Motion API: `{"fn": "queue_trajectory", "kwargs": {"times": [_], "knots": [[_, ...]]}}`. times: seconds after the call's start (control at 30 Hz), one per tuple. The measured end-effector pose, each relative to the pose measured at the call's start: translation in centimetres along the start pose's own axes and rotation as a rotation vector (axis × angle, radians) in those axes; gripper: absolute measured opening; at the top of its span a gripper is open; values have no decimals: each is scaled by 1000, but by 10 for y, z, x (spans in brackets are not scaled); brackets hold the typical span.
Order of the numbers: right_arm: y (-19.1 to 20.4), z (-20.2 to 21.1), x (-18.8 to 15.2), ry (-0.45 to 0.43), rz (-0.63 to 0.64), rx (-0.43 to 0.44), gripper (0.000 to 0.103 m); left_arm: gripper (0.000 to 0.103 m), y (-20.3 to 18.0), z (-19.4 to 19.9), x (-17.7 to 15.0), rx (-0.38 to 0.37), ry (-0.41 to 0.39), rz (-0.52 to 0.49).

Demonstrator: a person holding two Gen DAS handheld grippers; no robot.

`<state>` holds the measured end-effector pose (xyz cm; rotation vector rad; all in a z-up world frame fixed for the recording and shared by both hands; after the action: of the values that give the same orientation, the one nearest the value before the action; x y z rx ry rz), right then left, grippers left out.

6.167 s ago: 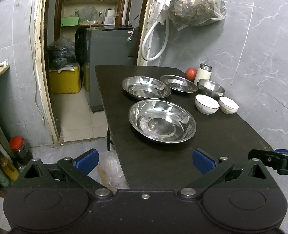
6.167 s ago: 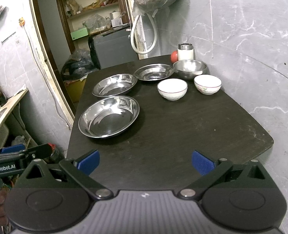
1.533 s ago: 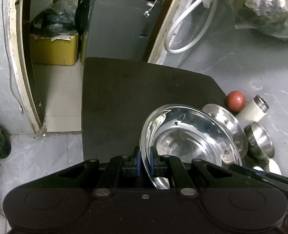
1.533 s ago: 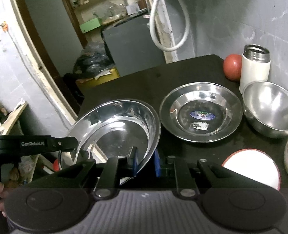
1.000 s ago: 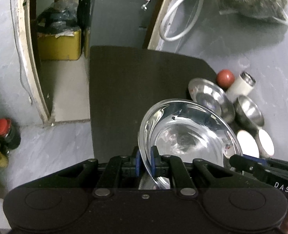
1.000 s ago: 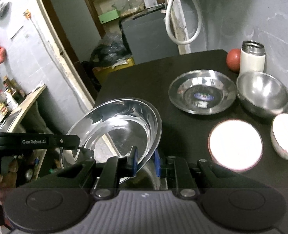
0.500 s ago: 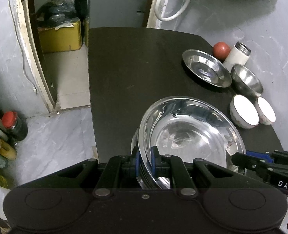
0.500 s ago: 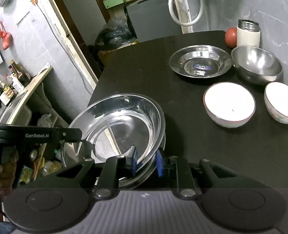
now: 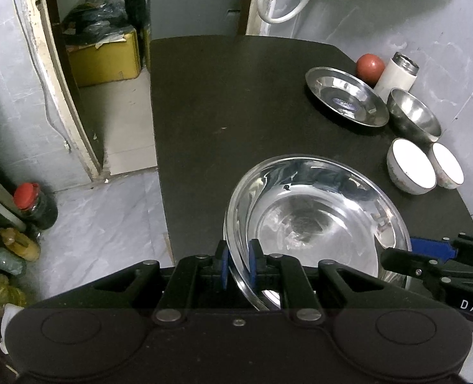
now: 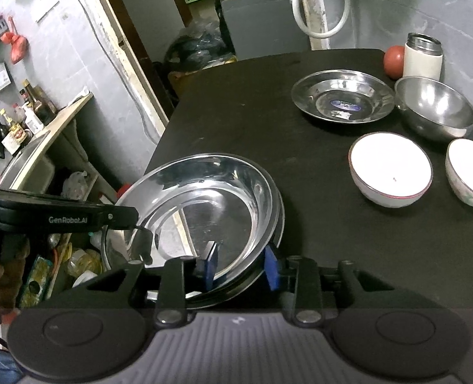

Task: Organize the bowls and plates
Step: 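Lift the large steel plate with the right tool and stack it onto the other plate, then open the right tool and move it toward the small steel plate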

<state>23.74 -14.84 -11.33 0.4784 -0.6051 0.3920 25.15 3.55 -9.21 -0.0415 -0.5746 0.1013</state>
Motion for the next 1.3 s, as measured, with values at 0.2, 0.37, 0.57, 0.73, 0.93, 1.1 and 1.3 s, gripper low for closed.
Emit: {"fn": "queue_trajectory", "kwargs": {"times": [0.2,0.37,0.57,0.73,0.93,1.1,1.3], "knots": [[0,-5,2,12,2,1,41,14,0,-5,-2,2,18,1],[0,-6,2,10,2,-4,43,15,0,-9,-3,-3,24,1],[2,-7,2,8,-2,-7,45,15,0,-11,-2,-5,26,-2],[2,-6,3,-3,-7,-12,56,15,0,-11,-2,-6,28,-4],[1,-5,5,-16,-16,-19,59,15,1,-9,2,-14,20,-19],[-1,-3,8,-35,-37,-25,71,34,5,-8,9,-1,8,-20],[-11,-2,12,-72,-91,-32,90,90,14,-6,31,38,-67,15]]}}
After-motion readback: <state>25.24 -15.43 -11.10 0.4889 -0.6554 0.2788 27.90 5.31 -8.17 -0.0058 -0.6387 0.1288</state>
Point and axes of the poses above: each gripper's, at about its wrist camera, not at the fingertips, and z roughly against the way its jaws point, y to its left, x to its top, the point moved 8 cm from there along -z, roughly the way its jaws point, and after that the axes turned 6 degrees about -z, right-handed, at the moved point
